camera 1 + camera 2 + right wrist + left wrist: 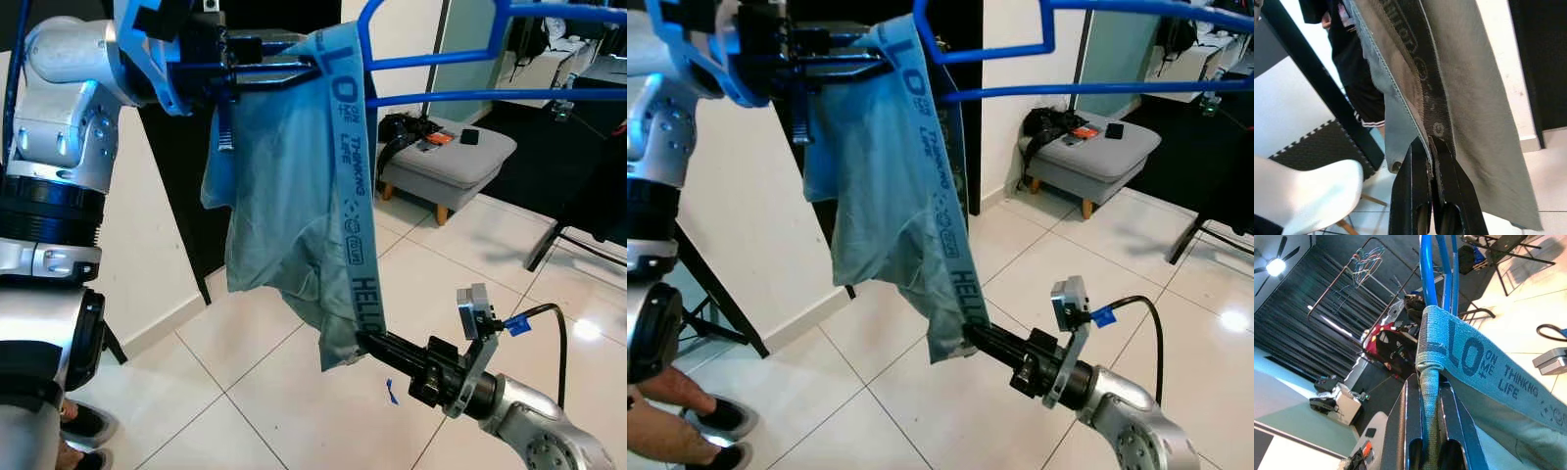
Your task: Hang hanger
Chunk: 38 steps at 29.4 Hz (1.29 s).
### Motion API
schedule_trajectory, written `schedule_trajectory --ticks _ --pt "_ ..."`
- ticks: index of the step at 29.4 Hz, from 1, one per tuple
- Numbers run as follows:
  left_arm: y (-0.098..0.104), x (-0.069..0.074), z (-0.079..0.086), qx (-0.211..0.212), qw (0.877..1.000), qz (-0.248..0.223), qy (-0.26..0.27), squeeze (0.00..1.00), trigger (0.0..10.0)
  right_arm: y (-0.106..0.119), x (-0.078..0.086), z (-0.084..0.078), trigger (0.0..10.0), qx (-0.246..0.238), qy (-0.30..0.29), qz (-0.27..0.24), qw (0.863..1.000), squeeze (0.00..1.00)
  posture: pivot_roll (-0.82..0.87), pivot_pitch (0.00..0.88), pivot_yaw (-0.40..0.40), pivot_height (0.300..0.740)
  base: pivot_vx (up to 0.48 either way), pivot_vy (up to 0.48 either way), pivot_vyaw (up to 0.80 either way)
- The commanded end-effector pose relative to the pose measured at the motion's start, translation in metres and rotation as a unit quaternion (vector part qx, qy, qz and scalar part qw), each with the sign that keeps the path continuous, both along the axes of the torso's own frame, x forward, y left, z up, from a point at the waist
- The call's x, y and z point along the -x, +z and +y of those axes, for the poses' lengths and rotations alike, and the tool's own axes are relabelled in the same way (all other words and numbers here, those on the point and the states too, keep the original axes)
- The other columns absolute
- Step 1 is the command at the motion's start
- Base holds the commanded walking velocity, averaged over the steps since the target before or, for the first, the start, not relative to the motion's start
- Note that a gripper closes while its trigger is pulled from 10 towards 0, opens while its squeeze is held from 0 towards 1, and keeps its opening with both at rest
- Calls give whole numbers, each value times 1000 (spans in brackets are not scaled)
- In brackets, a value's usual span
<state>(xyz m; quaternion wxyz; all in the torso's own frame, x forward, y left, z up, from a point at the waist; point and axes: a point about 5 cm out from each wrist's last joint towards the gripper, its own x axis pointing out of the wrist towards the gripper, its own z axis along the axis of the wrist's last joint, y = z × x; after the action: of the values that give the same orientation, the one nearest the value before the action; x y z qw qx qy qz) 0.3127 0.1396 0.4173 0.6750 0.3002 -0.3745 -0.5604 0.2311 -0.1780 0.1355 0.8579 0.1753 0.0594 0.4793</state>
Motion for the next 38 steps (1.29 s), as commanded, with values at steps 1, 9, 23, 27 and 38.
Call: schedule_trajectory --ticks 1,9,23,27,38 --pt "-4 -6 8 1 1000 8 26 0 7098 11 -2 -6 0 5 -8 -30 1000 0 -23 0 34 740 0 0 0" --pt "-32 -24 27 -45 993 57 89 0 7686 32 -7 -31 0 28 -53 -73 995 0 -29 0 40 740 0 0 0" --pt "-108 -17 81 -188 952 217 102 0 7412 89 -2 -96 0 56 -157 -169 971 0 -22 0 33 740 0 0 0" --pt "-111 -14 84 -187 950 232 88 0 7569 85 -1 -99 0 62 -157 -160 973 0 -16 0 25 740 0 0 0" --pt "-92 -8 78 -91 971 218 38 0 7059 76 1 -82 0 62 -111 -134 983 0 -17 0 15 740 0 0 0"
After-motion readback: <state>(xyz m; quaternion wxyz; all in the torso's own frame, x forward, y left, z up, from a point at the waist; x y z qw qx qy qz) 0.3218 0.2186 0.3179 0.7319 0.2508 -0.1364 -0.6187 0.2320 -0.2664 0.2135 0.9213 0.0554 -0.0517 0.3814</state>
